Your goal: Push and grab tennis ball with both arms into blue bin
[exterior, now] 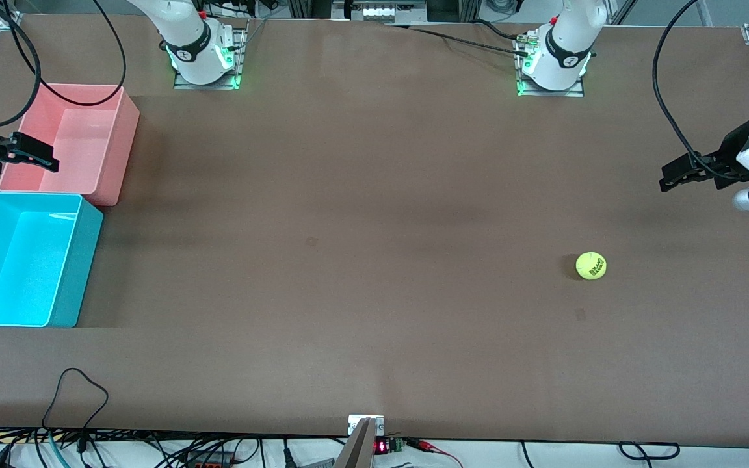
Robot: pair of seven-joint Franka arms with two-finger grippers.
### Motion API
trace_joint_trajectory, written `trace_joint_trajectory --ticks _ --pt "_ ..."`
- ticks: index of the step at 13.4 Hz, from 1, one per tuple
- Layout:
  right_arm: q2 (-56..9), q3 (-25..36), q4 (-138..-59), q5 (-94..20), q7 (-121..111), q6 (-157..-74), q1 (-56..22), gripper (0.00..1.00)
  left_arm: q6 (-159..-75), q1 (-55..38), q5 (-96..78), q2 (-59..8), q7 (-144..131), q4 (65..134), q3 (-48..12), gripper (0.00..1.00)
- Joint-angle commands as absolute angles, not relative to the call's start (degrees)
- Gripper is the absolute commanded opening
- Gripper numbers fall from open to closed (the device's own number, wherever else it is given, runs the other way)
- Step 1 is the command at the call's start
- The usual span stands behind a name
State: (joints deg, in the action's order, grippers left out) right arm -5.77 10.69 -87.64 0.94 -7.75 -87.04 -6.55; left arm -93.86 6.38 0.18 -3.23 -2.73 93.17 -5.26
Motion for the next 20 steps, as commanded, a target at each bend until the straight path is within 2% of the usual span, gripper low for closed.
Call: trace_joint_trajectory --ticks 1,3,4,5,7,9,10,16,20 --pt "-5.71 10.63 -87.63 0.88 -8.0 -86.49 -6.15 1.0 -93.25 5.98 -0.09 -1.58 -1.05 94.22 -4.4 1.0" --pt "-5.71 10.63 -87.63 0.88 -8.09 -86.48 -6.15 1.0 -93.08 5.98 -0.09 -2.02 -1.05 94.31 -4.48 1.0" --pt "-5.71 10.63 -87.54 0.88 -8.0 -86.48 -6.15 1.0 -93.08 5.98 0.17 -2.8 -0.97 94.22 -4.4 0.87" --pt "-5.71 10.63 -87.54 0.79 -7.74 -86.48 -6.15 1.0 -93.16 5.98 0.26 -3.94 -0.79 94.04 -4.39 0.6" --pt "-6.06 10.72 -87.54 0.79 -7.65 -86.57 -6.07 1.0 -93.69 6.06 0.61 -6.05 -0.79 93.96 -4.31 0.25" --pt "-6.15 10.81 -87.54 0.7 -7.56 -86.66 -6.06 1.0 -93.61 7.38 0.7 -9.65 0.69 93.17 -4.39 0.03" --pt "-6.15 10.81 -87.54 0.7 -7.56 -86.66 -6.06 1.0 -93.69 7.73 0.62 -11.58 4.1 93.08 -4.39 0.01" --pt "-6.59 10.81 -87.54 0.62 -7.56 -86.66 -5.45 1.0 -95.01 11.42 1.84 -25.38 39.05 87.45 -4.31 0.0" --pt "-9.13 10.63 -87.45 0.88 -8.87 -86.14 -6.15 1.0 -102.46 11.42 9.13 -31.01 58.13 87.45 -4.39 0.0"
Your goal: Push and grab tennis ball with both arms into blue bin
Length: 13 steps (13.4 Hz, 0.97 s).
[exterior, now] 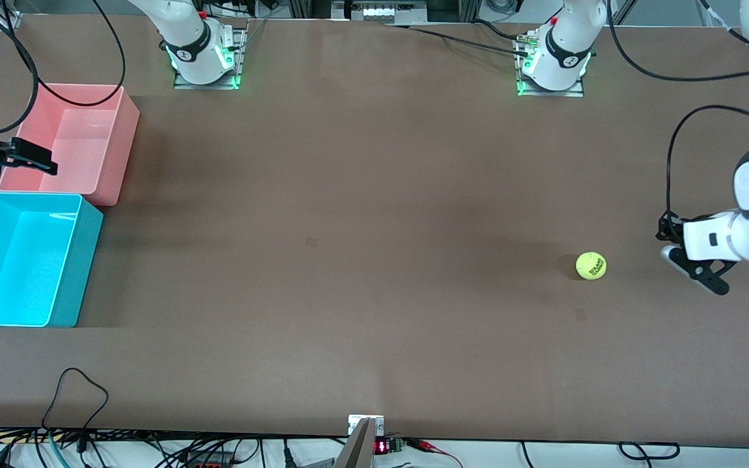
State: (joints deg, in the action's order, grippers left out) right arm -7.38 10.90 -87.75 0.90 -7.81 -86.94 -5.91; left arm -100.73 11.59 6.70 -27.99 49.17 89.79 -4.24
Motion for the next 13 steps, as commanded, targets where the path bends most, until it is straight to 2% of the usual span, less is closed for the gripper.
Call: trace_joint_trajectory --ticks 1,4,8,9,13 --pt "-9.23 10.55 -87.45 0.88 -8.7 -84.83 -6.24 1.0 -105.79 11.95 9.14 -32.33 65.06 87.63 -4.31 0.0" --pt "-10.28 10.37 -87.45 0.79 -8.52 -83.41 -6.68 1.0 -114.5 13.45 9.14 -35.76 80.36 88.24 -4.39 0.0" --pt "-13.08 10.2 -88.32 0.53 -8.44 -83.67 -9.13 1.0 -118.63 13.8 9.14 -37.62 86.3 90.34 -4.31 0.0" --pt "-13.79 10.2 -90.07 0.44 -8.44 -85.33 -9.23 1.0 -120.39 13.97 9.23 -37.7 89.18 91.05 -4.31 0.0" --pt "-12.92 10.2 -103.59 -0.61 -8.44 -101.3 -10.46 1.0 -123.84 15.82 9.14 -38.41 96.68 91.05 -4.31 0.0"
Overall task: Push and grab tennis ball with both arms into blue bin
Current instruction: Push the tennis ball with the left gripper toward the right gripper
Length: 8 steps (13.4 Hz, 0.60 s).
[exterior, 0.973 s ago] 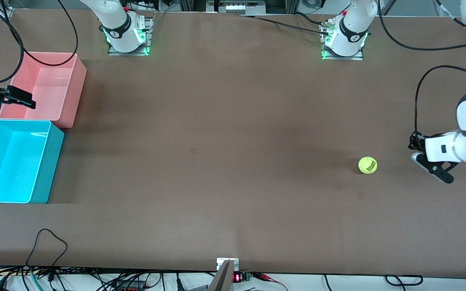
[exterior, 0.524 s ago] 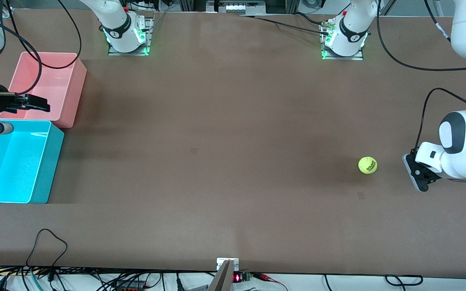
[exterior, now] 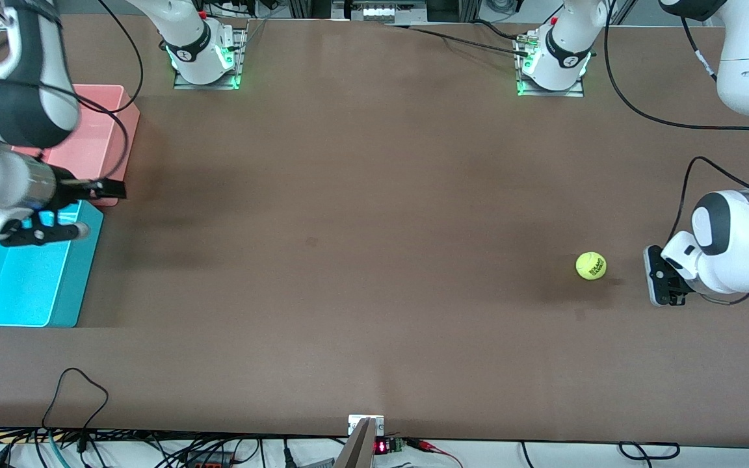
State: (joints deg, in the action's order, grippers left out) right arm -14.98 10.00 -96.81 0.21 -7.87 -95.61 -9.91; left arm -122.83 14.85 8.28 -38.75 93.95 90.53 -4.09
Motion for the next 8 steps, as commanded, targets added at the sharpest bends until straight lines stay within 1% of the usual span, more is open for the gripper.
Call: trace_joint_trajectory --ticks 1,3,6,7,8 --pt "-12.75 10.11 -106.23 -0.62 -8.35 -104.38 -10.37 1.0 -123.84 15.91 9.14 -38.67 96.68 91.05 -4.31 0.0" --pt "-12.74 10.11 -109.76 -1.05 -8.35 -107.91 -10.81 1.0 -123.93 15.91 9.05 -39.81 96.5 91.23 -4.39 0.0" --pt "-13.44 10.19 -114.51 -1.05 -7.91 -115.21 -12.39 1.0 -124.01 15.73 8.97 -39.64 95.37 93.77 -5.09 0.0" --pt "-14.49 10.2 -114.78 -1.05 -7.56 -115.92 -12.91 1.0 -124.01 14.78 8.79 -39.64 93.1 94.91 -5.88 0.0" --pt "-15.37 10.2 -114.79 -1.05 -7.56 -116.19 -13.18 1.0 -124.54 13.98 8.62 -39.55 89.42 96.84 -8.85 0.0"
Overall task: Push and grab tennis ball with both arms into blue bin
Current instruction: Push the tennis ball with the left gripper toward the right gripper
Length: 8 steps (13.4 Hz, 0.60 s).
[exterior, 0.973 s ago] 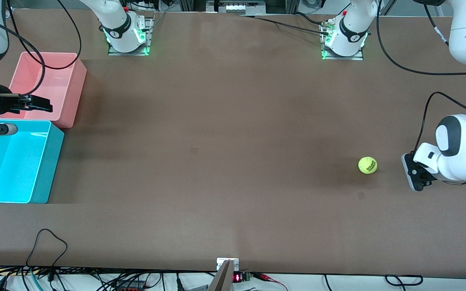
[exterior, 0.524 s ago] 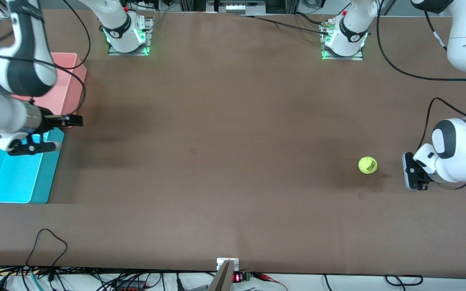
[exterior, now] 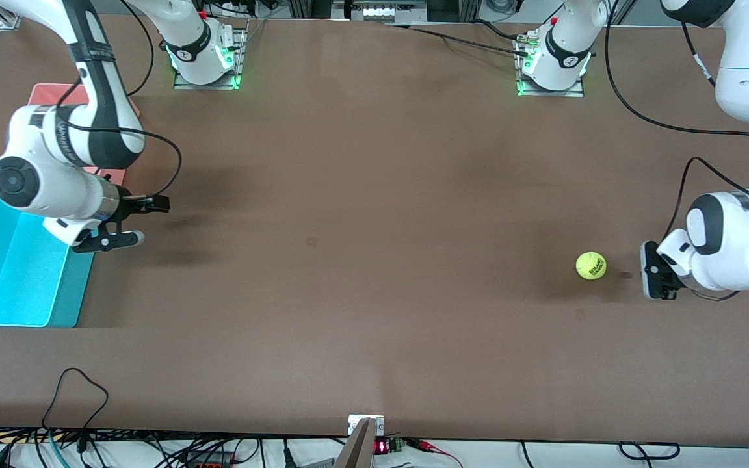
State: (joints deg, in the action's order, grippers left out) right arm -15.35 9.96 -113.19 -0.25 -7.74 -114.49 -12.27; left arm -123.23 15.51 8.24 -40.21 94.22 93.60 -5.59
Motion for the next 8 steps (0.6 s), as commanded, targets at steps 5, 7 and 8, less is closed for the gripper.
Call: trace_joint_trajectory --ticks 5,7,8 --pt "-18.8 10.2 -114.35 -1.05 -7.56 -118.74 -13.88 1.0 -120.89 4.76 8.79 -38.15 69.18 92.48 -19.6 0.0" --pt "-18.9 10.2 -114.08 -0.97 -7.65 -118.65 -14.06 1.0 -114.02 6.14 9.05 -37.1 70.83 89.05 -19.16 0.0" --pt "-18.98 10.2 -114.0 -0.97 -7.65 -118.57 -14.15 1.0 -112.34 8.33 9.05 -36.74 72.49 87.03 -19.16 0.0"
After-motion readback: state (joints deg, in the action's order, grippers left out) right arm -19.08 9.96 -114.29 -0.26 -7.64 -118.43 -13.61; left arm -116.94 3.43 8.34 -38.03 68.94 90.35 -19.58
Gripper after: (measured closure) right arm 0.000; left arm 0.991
